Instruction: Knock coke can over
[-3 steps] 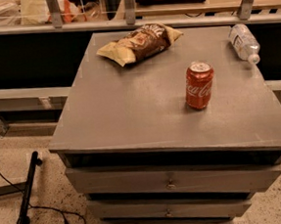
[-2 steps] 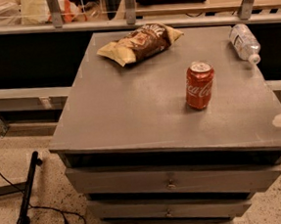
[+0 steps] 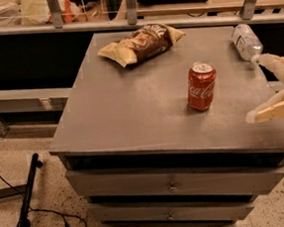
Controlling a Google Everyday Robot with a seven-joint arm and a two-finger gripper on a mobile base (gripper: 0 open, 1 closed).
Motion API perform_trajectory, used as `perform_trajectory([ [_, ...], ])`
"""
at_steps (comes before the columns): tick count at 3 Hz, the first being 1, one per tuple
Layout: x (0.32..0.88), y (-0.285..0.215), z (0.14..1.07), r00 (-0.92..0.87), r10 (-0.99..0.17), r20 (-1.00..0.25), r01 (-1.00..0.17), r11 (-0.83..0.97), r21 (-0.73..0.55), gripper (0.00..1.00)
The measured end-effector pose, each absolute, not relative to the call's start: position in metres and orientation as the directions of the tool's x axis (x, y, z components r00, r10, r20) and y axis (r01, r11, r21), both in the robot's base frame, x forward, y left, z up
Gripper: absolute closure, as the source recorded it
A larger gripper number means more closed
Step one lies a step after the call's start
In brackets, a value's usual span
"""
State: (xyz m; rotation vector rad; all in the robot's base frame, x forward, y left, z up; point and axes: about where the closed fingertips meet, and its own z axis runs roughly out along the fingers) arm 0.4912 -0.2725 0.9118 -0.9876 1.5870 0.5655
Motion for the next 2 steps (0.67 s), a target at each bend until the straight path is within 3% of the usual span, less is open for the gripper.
perform_trajectory([
  [2,0.525,-0.225,0.911,-0.052,-0.204,-0.978,-0.879,0.473,-0.052,0.0],
])
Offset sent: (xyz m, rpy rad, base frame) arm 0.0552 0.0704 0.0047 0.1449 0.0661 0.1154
